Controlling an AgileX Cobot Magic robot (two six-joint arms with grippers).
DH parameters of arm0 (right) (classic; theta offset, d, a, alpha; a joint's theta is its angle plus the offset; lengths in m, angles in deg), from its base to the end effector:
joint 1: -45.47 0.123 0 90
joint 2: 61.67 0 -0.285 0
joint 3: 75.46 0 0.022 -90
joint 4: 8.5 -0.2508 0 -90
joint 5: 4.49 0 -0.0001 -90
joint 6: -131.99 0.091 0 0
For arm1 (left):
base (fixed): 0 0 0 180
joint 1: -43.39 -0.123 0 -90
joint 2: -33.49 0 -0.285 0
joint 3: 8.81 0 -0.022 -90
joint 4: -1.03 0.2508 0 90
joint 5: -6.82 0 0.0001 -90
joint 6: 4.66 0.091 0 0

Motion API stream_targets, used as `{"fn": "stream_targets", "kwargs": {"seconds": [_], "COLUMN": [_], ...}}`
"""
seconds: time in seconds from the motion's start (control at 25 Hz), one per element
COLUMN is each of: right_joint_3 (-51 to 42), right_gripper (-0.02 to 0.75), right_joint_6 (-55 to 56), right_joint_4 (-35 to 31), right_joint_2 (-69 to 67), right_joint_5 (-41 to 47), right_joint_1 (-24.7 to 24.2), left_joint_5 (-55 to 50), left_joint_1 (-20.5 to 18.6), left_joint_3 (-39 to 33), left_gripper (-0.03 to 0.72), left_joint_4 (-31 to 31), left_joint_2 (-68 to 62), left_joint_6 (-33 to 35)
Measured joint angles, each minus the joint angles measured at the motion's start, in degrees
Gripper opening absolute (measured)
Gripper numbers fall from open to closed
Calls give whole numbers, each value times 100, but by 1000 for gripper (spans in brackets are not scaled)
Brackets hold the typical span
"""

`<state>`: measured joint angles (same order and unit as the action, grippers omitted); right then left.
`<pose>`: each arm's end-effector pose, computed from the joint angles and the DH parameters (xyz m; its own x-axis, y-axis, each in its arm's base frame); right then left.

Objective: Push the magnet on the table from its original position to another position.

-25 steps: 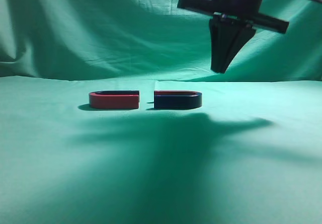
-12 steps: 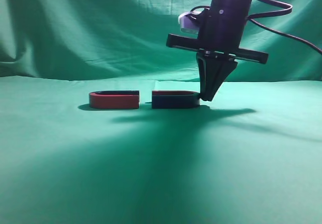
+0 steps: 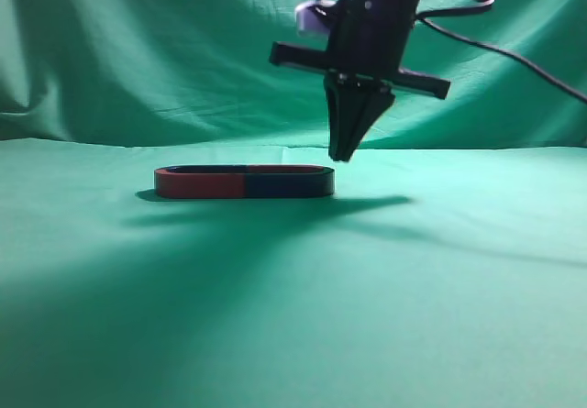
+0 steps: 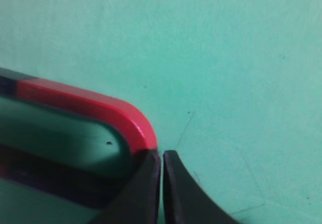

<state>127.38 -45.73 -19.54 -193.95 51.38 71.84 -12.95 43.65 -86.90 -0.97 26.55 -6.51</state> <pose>0.4048 0.2168 0.1844 -0.9256 -0.2955 -0.2364 -0.3423 0.9202 0.1901 0.0530 -0.0013 0.1778 -0.2558 -0.0639 -0.9646 -0.0007 0.9978 -0.0659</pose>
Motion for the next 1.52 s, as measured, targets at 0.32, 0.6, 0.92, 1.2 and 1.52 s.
{"fn": "stream_targets", "kwargs": {"seconds": [0.32, 0.6, 0.92, 1.2, 1.52], "right_joint_3": [1502, 1734, 1215, -355, -2692], "right_gripper": [0, 0, 0, 0, 0], "right_joint_6": [56, 177, 199, 199, 201], "right_joint_4": [14, -23, 121, 306, 447], "right_joint_2": [10, 961, 2952, 4512, 6630], "right_joint_5": [1386, 1548, 1602, 1660, 1099], "right_joint_1": [0, 0, 0, 0, 0], "left_joint_5": [0, 0, 0, 0, 0], "left_joint_1": [0, 0, 0, 0, 0], "left_joint_3": [0, 0, 0, 0, 0], "left_gripper": [372, 372, 372, 372, 372], "left_joint_4": [0, 0, 0, 0, 0], "left_joint_2": [0, 0, 0, 0, 0], "left_joint_6": [0, 0, 0, 0, 0]}}
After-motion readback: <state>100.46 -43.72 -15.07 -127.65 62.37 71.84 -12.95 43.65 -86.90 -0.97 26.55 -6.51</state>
